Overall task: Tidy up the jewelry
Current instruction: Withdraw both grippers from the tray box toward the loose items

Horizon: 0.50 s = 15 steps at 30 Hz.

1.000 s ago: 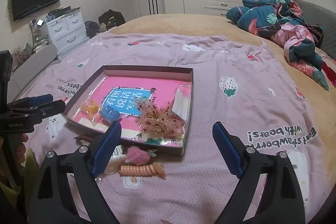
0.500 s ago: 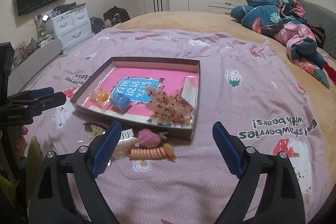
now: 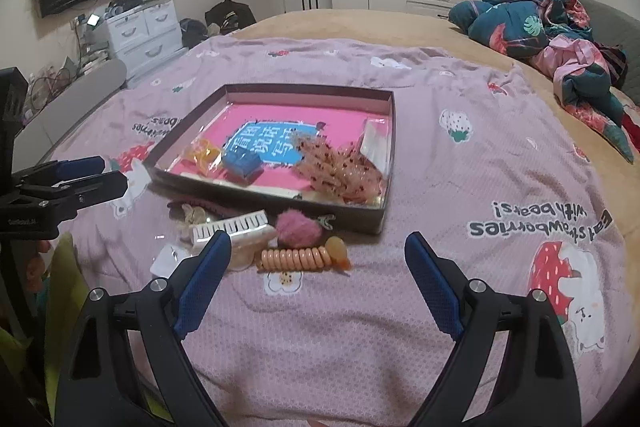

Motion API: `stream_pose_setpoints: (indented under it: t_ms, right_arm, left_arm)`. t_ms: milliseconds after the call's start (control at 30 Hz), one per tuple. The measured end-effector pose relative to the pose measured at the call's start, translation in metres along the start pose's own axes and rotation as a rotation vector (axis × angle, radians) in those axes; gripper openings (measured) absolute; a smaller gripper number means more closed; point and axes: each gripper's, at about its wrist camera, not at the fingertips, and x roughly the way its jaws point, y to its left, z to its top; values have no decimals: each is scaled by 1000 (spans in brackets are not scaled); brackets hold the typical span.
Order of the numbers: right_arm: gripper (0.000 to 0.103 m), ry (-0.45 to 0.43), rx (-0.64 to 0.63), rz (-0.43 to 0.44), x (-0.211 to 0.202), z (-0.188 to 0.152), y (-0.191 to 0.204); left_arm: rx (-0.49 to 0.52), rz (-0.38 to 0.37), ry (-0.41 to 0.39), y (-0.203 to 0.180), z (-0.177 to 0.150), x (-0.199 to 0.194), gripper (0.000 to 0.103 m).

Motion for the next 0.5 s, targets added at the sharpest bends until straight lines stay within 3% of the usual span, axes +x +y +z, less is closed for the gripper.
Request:
stream_pose_setpoints:
  t_ms: [267,500]
  right_arm:
    - [88,17,1,-16,1,-12,-7]
    - [88,34,16,-32,3,-22,-19]
  left_arm:
    - [38,-19,24,-16,-8,4,93]
    - [71,-50,48,-33,-13,12,85]
